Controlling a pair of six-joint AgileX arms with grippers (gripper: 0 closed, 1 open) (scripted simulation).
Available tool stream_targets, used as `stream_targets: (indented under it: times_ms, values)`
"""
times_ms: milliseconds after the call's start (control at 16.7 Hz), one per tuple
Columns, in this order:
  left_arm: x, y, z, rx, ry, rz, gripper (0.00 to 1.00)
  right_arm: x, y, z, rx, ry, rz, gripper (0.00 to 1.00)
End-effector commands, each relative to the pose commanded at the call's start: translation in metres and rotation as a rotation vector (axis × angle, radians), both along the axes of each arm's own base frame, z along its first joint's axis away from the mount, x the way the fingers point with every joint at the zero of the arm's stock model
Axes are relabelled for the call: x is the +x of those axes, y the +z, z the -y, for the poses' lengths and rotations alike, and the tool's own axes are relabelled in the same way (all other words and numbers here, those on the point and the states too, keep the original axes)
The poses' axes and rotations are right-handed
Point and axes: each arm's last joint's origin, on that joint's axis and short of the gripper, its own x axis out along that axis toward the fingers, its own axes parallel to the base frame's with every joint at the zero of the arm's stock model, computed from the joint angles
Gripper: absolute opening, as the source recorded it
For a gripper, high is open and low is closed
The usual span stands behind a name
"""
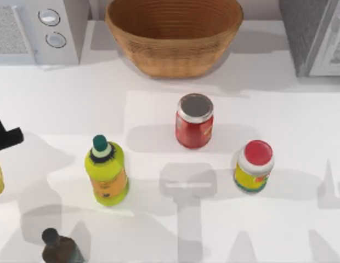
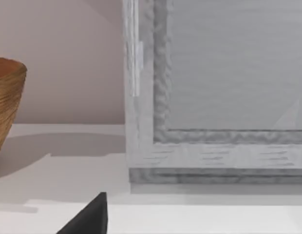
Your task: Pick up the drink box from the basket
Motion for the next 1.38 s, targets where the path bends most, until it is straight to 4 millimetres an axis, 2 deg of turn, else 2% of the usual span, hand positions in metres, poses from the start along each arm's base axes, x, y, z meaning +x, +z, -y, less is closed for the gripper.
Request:
stream_targets:
  times_ms: [480,780,1380]
  values:
    - [0.003,-0.004,-0.002,0.0,0.022,-0.005,0.0,0.0,0.0,0.0,0.0,0.0,0.0,1.0]
    - [0.018,-0.02,-0.003,0.007,0.022,-0.018,0.0,0.0,0.0,0.0,0.0,0.0,0.0,1.0]
    - [0.037,-0.047,-0.014,0.004,-0.002,-0.002,0.0,0.0,0.0,0.0,0.0,0.0,0.0,1.0]
